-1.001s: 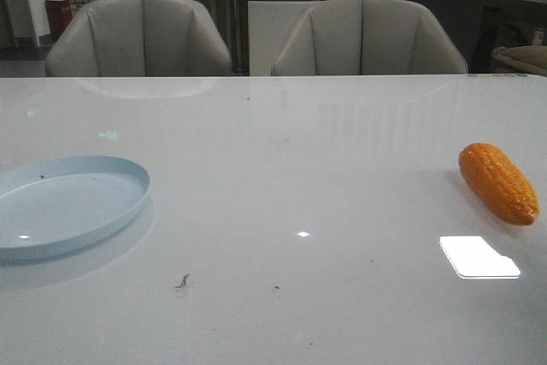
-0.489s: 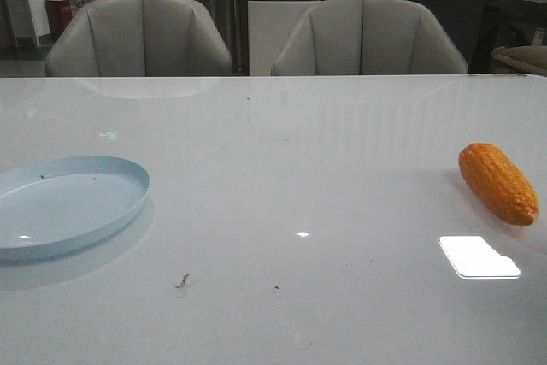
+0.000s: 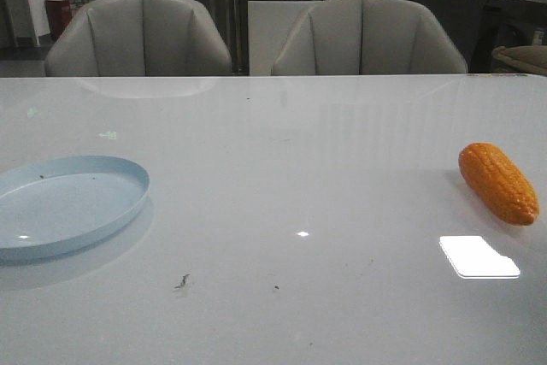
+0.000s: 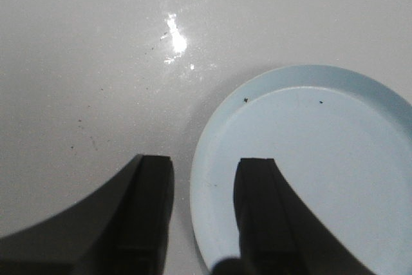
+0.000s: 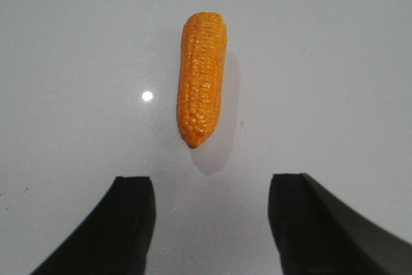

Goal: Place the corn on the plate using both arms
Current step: 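Lower the left gripper to the rim of the light blue plate and grasp it, then lift the plate with the left gripper and carry it toward the table center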

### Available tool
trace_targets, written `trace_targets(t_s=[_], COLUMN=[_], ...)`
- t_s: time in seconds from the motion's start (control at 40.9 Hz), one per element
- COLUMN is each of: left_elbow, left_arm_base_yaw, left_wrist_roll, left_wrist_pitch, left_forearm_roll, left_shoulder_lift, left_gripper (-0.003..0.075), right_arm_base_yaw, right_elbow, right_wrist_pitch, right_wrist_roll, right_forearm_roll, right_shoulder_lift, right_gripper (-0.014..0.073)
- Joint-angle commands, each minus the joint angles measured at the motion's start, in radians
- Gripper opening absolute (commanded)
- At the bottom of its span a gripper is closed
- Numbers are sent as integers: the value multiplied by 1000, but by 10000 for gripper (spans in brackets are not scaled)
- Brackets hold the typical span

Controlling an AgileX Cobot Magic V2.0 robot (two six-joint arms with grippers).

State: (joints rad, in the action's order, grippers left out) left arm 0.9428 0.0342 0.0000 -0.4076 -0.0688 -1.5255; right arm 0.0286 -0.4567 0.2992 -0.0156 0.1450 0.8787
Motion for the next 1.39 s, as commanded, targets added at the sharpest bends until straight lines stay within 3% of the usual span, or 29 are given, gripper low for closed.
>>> trace_targets(t_s=[0.0,0.195,0.562,0.659,0.83,1.05,1.368], left_elbow=[76,125,127,127,127,164,422], left_arm_base_yaw=[0,-2,-2,-2,-2,-2,0], left_wrist_roll=[-13,-13,-13,-13,-13,-13,-13], left_wrist_pitch=[15,4,-27,-40,-73,-84,-279], left_forearm_roll=[-9,-9,-11,-27,-29,-29,-170], left_shoulder_lift=[-57,-183,-302,-311,-312,-303,-266], left_gripper=[321,393,388,340,86,97,97], right_arm_base_yaw=[3,3,3,3,3,3,3], right_elbow=[-36,-36,-36,-36,-36,-36,-36], right_wrist_pitch=[-69,-57,-15,-13,-13,-11,4], right_wrist_roll=[4,4,4,4,4,4,4], right_forearm_roll=[-1,-1,-1,-1,-1,-1,-1], right_shoulder_lift=[-4,-4,-4,-4,-4,-4,-4], right_gripper=[500,500,500,500,500,500,500])
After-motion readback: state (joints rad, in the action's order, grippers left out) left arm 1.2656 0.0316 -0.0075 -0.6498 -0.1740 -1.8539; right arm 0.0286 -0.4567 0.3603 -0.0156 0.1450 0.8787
